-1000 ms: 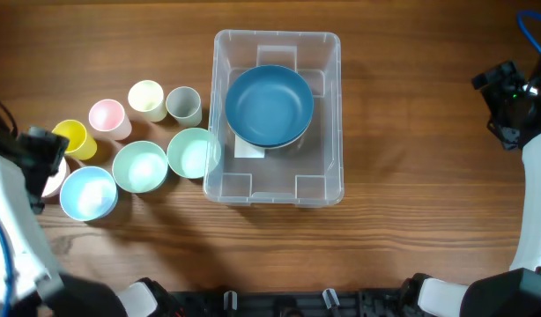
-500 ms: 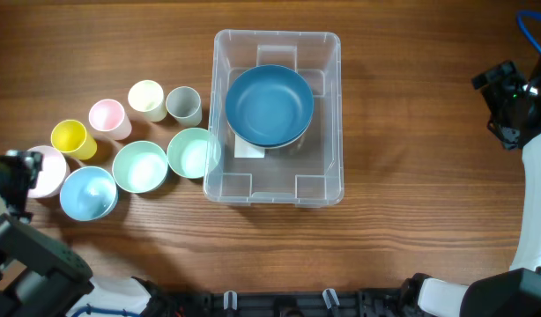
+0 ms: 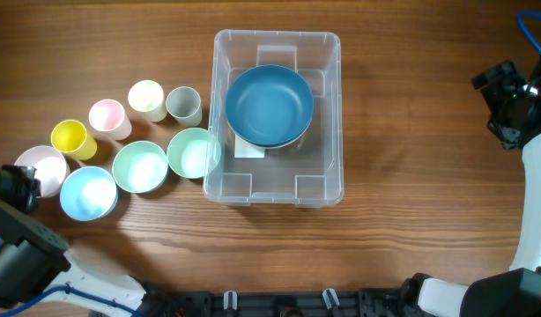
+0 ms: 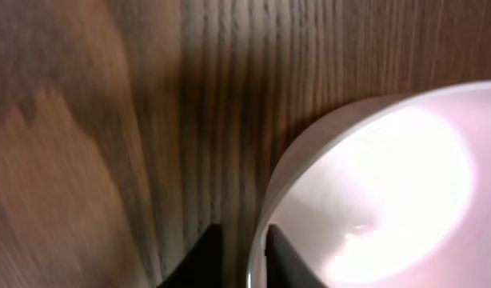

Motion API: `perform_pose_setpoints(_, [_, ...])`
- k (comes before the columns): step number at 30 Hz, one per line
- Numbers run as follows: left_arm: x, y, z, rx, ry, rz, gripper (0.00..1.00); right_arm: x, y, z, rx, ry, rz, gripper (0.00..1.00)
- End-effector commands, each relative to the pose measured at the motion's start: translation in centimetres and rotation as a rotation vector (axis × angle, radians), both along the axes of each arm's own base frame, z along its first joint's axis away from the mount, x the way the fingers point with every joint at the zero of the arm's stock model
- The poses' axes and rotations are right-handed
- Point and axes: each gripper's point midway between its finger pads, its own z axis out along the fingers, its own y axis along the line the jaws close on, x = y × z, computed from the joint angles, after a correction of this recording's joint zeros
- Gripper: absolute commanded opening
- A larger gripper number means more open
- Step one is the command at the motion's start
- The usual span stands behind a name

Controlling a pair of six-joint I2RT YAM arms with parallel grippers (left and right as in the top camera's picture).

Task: Pack container
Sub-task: 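Grasp the pink bowl with the left gripper and lift it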

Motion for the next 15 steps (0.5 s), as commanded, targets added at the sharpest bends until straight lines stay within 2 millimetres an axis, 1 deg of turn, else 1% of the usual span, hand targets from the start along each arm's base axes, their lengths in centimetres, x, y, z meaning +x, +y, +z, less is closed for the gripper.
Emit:
perform_pose_setpoints(1, [-0.6,-0.1,0.0,-0.009,0.015,-0.001,0.04,0.1,-0.1,-0.6,0.007,0.014,-0.017,1.0])
perform_pose_setpoints(2, [-1.0,0.0,0.3,-0.01,0.014,0.01,0.04,0.1,-0.1,-0.6,0.007,0.014,-0.017,0.99])
perform_pose_setpoints(4, [-2.0,0.3,1.8,0.001,0.004,0.041,0.04,0.1,-0.1,-0.6,0.007,0.014,-0.017,1.0])
perform_pose_setpoints(5, [-2.3,0.4,2.5,0.011,-0.005,0.057,0.04,0.1,-0.1,-0.6,0.007,0.014,-0.017,1.0])
perform_pose_setpoints(6, [-2.7,0.6,3.7,0.028,-0.021,0.08,0.04,0.1,-0.1,-0.6,0.007,0.014,-0.017,1.0])
perform_pose_setpoints(7, [-3.0,0.8,5.0,0.047,-0.038,0.102,0.04,0.1,-0.1,-0.6,0.007,0.014,-0.017,1.0])
perform_pose_setpoints(8, [-3.0,0.9,7.3,0.084,-0.079,0.11,0.04,0.1,-0.1,-0.6,0.007,0.014,-0.017,0.99])
perform_pose_setpoints(9, [-2.8,0.9,9.0,0.114,-0.113,0.107,0.04,0.1,-0.1,-0.6,0.007,0.014,-0.017,1.0])
perform_pose_setpoints(10, [-2.2,0.6,11.3,0.145,-0.176,0.096,0.04,0.1,-0.1,-0.6,0.007,0.014,-0.017,1.0])
perform_pose_setpoints(11, [-1.2,-0.1,13.9,0.173,-0.26,0.068,0.04,0.1,-0.1,-0.6,0.007,0.014,-0.017,1.0])
perform_pose_setpoints(12, [0.0,-1.2,16.5,0.192,-0.348,0.018,0.04,0.1,-0.1,-0.6,0.007,0.014,-0.017,1.0])
perform_pose_setpoints(13, [1.5,-3.1,19.0,0.199,-0.445,-0.069,0.04,0.1,-0.1,-0.6,0.007,0.014,-0.017,1.0])
perform_pose_setpoints(14, [2.5,-4.6,20.5,0.203,-0.501,-0.137,0.04,0.1,-0.1,-0.6,0.007,0.014,-0.017,1.0])
perform_pose_setpoints(15, [3.7,-7.0,22.4,0.213,-0.563,-0.233,0.04,0.1,-0.1,-0.6,0.007,0.014,-0.017,0.99])
